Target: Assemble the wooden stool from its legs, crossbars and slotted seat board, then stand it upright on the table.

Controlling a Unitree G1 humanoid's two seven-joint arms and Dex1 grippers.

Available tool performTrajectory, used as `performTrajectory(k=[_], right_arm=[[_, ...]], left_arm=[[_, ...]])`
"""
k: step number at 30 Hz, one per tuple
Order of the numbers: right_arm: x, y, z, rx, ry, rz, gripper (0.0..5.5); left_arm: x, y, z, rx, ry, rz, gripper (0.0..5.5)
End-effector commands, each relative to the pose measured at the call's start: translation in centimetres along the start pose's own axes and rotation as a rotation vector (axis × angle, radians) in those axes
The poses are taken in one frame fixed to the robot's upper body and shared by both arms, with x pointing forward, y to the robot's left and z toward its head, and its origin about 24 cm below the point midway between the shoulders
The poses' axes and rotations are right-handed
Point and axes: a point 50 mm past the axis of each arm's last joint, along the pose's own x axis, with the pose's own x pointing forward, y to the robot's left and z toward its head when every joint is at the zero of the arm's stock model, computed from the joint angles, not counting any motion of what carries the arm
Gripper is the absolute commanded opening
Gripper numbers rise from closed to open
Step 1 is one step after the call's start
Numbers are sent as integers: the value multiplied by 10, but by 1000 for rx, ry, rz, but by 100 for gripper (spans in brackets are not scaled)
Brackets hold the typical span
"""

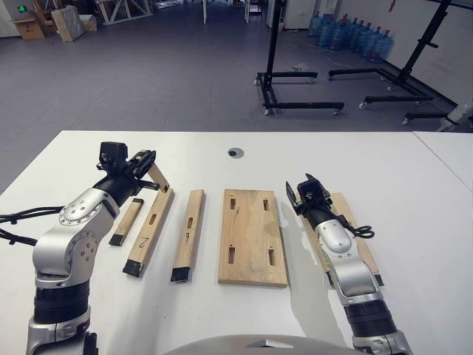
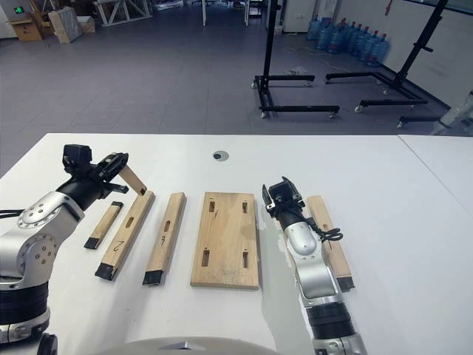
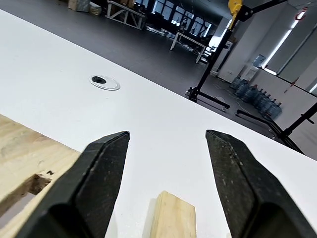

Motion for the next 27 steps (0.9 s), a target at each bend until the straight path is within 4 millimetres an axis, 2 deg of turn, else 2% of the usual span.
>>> performTrajectory(k=[1,4,9,18,27], right_arm=[[-3,-1,1,2,2,-44,282],[-4,-9,6,16,-33,-137,282],[-3,-15,11,30,-64,-208,282],[-2,-14,11,18,-69,-182,282],[-4,-9,13,36,-82,-149,282]], left_arm=[[-18,-5,-18,-4,52,59,39],[-27,-2,-19,-3,45,92,39],[-26,0,-20,32,56,79,39],[-35,-5,-39,36,113,75,39],[-35,1,-38,44,92,84,39]])
